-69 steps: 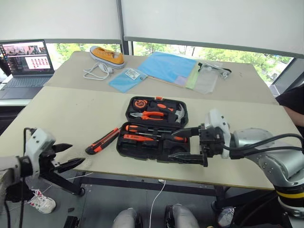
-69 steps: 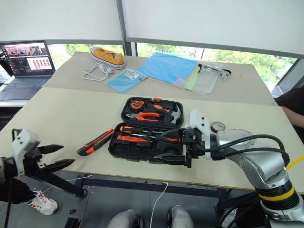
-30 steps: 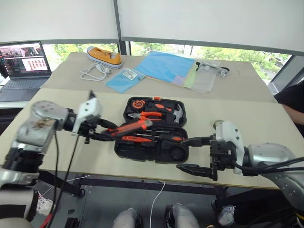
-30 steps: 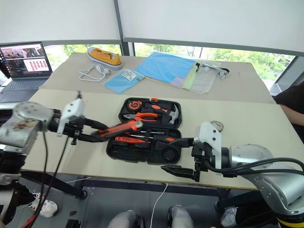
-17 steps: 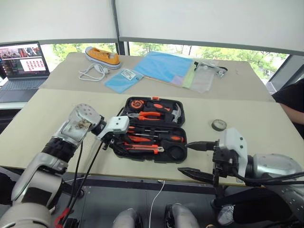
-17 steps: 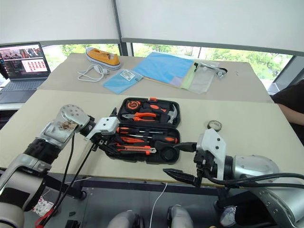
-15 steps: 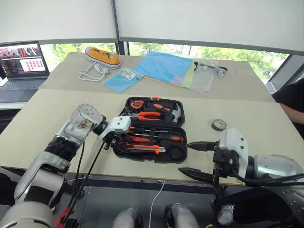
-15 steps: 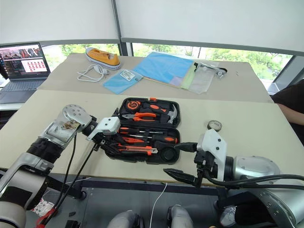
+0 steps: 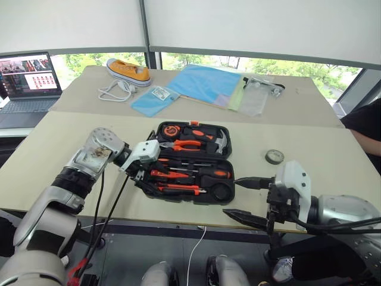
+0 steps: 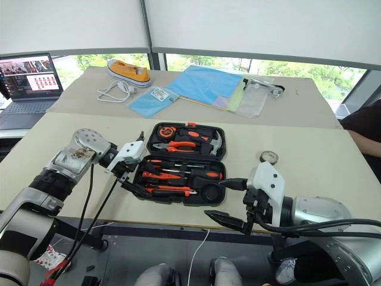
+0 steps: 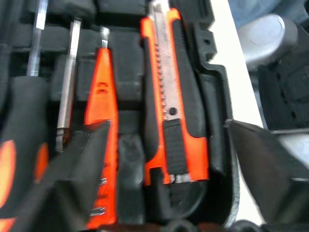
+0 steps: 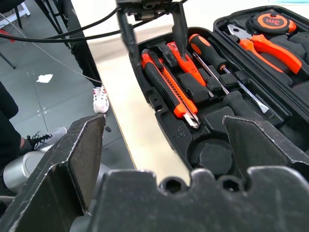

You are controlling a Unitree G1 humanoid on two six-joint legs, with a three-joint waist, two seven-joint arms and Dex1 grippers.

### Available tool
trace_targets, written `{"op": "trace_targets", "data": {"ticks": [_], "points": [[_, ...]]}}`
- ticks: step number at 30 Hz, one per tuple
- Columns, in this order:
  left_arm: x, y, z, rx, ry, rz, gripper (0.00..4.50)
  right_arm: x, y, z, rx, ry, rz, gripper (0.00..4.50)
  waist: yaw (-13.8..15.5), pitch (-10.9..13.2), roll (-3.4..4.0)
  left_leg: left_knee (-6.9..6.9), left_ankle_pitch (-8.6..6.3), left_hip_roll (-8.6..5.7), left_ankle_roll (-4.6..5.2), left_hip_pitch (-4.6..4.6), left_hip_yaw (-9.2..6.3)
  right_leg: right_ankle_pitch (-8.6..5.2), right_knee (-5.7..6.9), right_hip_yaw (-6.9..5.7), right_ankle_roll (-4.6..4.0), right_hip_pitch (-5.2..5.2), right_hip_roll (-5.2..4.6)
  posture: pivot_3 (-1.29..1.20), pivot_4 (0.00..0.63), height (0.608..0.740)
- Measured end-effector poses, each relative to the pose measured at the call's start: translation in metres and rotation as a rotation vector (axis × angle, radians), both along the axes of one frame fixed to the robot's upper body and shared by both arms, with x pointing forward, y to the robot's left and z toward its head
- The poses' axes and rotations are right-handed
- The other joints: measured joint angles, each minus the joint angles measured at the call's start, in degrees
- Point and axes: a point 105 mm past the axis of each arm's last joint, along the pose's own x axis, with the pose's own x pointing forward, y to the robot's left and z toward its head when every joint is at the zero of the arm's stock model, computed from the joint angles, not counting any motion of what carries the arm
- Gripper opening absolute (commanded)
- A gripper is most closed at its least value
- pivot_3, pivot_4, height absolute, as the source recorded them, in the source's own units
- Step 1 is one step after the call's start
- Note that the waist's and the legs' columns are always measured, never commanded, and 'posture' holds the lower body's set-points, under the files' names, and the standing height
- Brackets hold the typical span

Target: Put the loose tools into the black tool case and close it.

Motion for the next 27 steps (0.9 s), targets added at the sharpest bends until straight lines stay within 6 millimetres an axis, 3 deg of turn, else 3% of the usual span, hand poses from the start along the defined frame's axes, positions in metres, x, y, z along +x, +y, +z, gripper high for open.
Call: {"op": "trace_targets", "data": {"ticks": [6, 8, 16, 27], "points": [[-0.001, -0.01, 0.001, -0.024, -0.016, -0.034, 0.51, 0.001, 0.0, -0.001, -0.008, 0.006, 0.014, 4.5, 0.04, 0.01, -0.01, 0.0, 0.0, 0.01, 0.01, -0.04, -0.01, 0.0, -0.02, -0.01, -0.01, 0.0, 0.14, 0.0, 0.15, 0.718], [-0.003, -0.011, 0.002, -0.024, -0.024, -0.047, 0.12, 0.001, 0.0, -0.002, -0.014, 0.003, 0.014, 4.5, 0.02, 0.01, -0.01, 0.0, 0.0, 0.01, 0.0, -0.03, 0.0, 0.0, -0.02, -0.01, -0.01, 0.0, 0.15, 0.0, 0.15, 0.718], [-0.01, -0.009, -0.008, 0.06, -0.106, -0.142, 0.12, 0.001, 0.0, -0.002, -0.012, 0.002, 0.012, 4.5, -0.01, -0.01, -0.01, 0.0, 0.0, 0.03, 0.0, 0.05, 0.0, 0.01, -0.01, 0.05, -0.01, 0.02, 0.18, 0.0, 0.15, 0.718], [-0.005, -0.015, -0.018, 0.114, -0.183, -0.195, 0.12, 0.004, -0.001, -0.003, -0.005, -0.001, -0.021, 4.5, 0.0, -0.09, -0.03, -0.01, -0.04, 0.11, 0.07, 0.38, -0.02, 0.0, 0.0, 0.06, 0.0, 0.34, -0.08, 0.0, 0.15, 0.718]]}}
